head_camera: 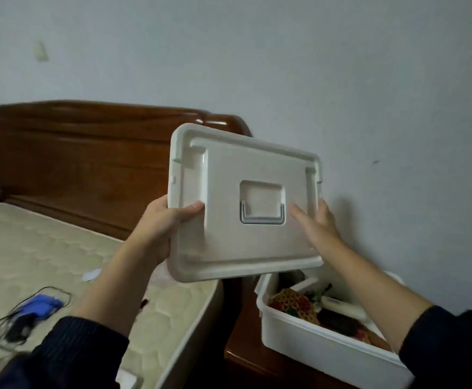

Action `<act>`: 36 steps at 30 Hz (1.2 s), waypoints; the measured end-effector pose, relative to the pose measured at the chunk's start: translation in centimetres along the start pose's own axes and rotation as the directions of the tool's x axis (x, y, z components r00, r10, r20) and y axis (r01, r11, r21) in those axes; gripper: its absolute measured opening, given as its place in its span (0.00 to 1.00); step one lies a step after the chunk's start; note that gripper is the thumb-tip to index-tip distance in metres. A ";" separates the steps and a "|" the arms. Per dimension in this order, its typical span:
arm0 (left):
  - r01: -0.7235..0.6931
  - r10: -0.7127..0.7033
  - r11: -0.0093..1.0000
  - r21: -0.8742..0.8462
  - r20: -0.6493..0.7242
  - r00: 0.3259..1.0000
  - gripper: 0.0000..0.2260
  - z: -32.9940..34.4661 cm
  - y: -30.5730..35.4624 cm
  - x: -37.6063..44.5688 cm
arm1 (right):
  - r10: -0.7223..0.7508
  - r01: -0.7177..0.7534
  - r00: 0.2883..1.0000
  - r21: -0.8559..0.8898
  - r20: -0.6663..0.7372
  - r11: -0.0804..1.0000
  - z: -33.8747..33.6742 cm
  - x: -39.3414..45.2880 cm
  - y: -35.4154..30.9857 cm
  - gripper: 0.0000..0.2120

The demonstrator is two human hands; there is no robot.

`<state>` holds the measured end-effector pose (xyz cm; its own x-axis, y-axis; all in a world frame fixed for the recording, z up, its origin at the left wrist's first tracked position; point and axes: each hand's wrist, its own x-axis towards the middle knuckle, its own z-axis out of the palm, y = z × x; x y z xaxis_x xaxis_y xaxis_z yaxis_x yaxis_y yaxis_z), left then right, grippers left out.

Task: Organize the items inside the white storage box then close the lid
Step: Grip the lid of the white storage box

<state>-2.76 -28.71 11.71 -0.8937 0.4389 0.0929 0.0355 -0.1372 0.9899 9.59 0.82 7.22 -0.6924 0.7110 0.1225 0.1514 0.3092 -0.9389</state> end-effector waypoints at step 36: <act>0.384 -0.270 0.886 -0.259 -0.963 -0.026 0.25 -39.2 -21.4 -35.2 | 0.214 -0.125 0.337 -0.181 0.917 0.975 42.5 -29.5 0.4 0.13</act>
<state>10.46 -76.01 -16.99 -0.4165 -0.8294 -0.3724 -0.4273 -0.1829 0.8854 0.11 -46.89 -10.45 -0.8479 -0.2733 -0.4543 0.3623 0.3268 -0.8729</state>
